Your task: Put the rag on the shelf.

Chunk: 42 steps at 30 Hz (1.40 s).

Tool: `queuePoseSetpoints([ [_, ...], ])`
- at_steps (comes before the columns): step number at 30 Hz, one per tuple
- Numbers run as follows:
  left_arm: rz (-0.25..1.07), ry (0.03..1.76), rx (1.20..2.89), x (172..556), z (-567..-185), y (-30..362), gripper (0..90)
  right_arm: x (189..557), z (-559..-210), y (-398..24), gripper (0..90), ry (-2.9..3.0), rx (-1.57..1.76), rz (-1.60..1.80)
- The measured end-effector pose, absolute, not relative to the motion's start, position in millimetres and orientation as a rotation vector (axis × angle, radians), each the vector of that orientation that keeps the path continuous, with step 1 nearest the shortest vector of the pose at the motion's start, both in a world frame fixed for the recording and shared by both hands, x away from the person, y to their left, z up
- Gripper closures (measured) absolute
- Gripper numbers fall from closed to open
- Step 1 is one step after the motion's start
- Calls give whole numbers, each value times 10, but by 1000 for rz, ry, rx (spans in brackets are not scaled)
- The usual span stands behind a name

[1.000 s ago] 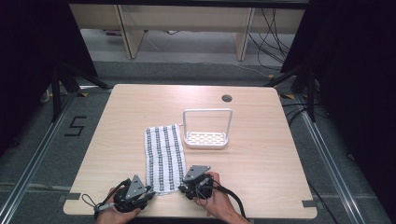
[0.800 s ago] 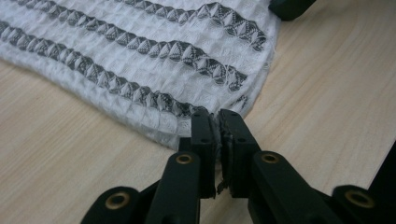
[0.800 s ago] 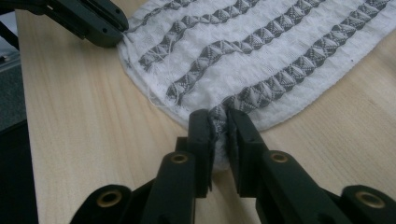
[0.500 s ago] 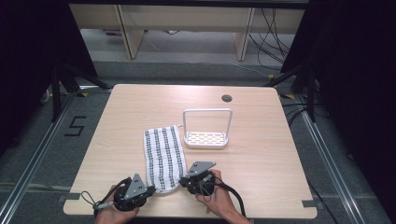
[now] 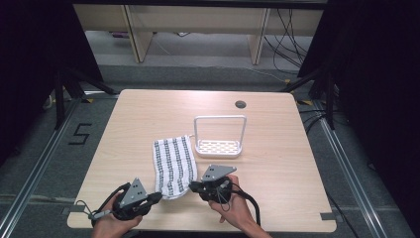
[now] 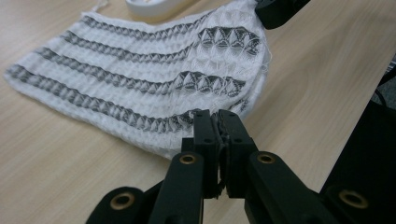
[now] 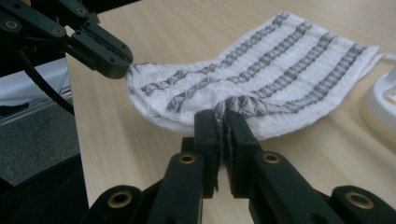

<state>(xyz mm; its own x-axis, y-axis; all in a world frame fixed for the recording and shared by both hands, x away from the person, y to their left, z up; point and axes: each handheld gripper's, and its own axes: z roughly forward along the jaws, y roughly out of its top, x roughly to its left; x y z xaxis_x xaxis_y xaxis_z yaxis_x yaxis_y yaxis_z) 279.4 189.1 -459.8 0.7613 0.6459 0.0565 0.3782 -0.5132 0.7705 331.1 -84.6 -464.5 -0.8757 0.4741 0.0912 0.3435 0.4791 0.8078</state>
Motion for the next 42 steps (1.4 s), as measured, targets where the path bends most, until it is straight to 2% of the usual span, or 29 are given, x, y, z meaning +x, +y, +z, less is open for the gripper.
queuePoseSetpoints([
  [10,467,719,2108,2879,-4146,1955,866,3394,-4260,-796,856,2515,671,1443],
  [18,375,733,2021,2999,-3606,1991,865,3470,-3766,-809,857,2419,645,1516],
  [26,370,702,1988,3045,-3165,1978,865,3461,-3379,-924,857,2353,625,1572],
  [36,403,676,1935,3136,-2924,1889,866,3362,-3144,-1103,857,2305,642,1618],
  [42,405,656,1904,3295,-2801,1701,866,3332,-3025,-1279,857,2259,684,1614],
])
